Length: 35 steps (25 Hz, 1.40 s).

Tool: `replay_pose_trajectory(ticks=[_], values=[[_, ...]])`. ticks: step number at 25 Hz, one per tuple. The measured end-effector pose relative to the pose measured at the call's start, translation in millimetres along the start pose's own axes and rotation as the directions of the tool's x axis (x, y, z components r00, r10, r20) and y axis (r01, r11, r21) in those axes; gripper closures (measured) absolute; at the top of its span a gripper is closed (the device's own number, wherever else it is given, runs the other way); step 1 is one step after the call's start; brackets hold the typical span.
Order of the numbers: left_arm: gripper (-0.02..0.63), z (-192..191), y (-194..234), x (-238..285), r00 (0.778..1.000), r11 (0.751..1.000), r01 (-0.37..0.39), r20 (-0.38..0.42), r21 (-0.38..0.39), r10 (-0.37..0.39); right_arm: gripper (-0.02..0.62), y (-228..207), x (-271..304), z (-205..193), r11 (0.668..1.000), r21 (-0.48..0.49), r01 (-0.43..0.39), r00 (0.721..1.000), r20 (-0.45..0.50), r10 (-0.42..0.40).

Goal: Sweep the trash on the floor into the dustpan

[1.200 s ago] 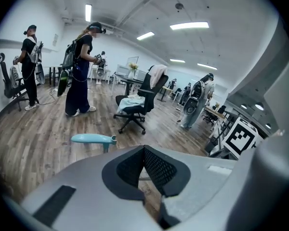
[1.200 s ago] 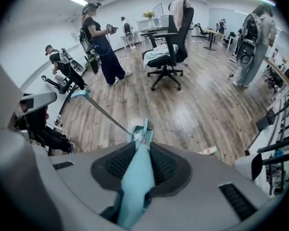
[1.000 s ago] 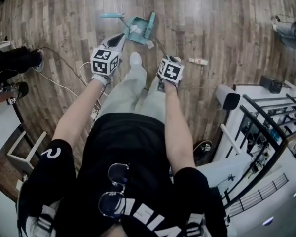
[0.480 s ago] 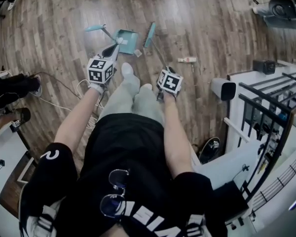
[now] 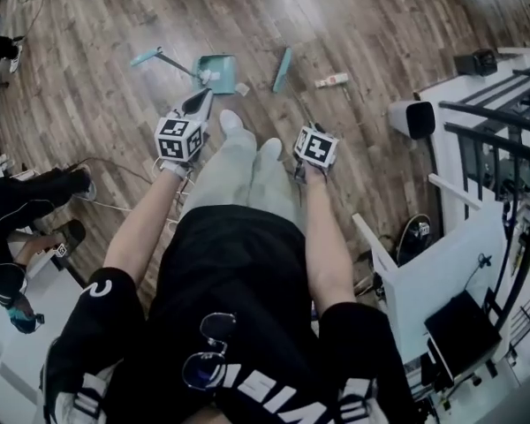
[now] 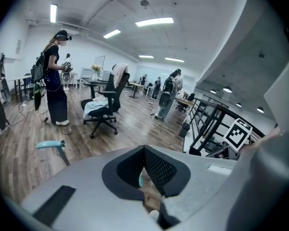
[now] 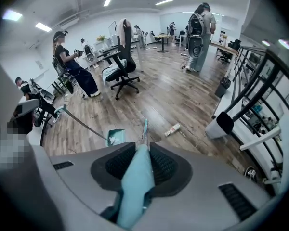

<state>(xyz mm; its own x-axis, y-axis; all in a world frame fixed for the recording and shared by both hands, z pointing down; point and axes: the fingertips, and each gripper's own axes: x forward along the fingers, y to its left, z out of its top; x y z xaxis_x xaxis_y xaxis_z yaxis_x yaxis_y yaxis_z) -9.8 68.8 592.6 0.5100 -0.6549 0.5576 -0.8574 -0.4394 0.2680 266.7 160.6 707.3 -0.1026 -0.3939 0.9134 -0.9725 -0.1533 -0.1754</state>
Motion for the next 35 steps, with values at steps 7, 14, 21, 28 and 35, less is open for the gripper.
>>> replay_pose_trajectory(ticks=[7, 14, 21, 28, 35], values=[[0.607, -1.3, -6.3, 4.9, 0.998, 0.995, 0.062, -0.030, 0.073, -0.060, 0.511, -15.1, 4.7, -52.1, 0.993, 0.116, 0.039, 0.998, -0.051, -0.033], [0.608, -16.5, 33.9, 26.1, 0.989, 0.986, 0.136, -0.078, 0.092, -0.129, 0.511, 0.9, 32.1, -87.6, 0.970, 0.114, 0.215, 0.965, -0.177, -0.194], [0.607, -22.0, 114.7, 19.0, 0.985, 0.988, 0.145, -0.100, 0.051, -0.140, 0.511, 118.8, 71.1, -95.7, 0.980, 0.131, 0.148, 0.976, -0.180, -0.123], [0.607, -20.2, 169.0, 7.3, 0.982, 0.986, 0.159, -0.109, 0.044, -0.153, 0.510, 173.6, 87.6, -71.6, 0.975, 0.046, 0.216, 0.969, -0.130, -0.208], [0.608, -13.8, 211.5, -11.3, 0.985, 0.989, 0.143, -0.100, 0.032, -0.139, 0.511, 238.8, 106.1, -48.4, 0.993, 0.080, 0.090, 0.993, -0.087, -0.083]])
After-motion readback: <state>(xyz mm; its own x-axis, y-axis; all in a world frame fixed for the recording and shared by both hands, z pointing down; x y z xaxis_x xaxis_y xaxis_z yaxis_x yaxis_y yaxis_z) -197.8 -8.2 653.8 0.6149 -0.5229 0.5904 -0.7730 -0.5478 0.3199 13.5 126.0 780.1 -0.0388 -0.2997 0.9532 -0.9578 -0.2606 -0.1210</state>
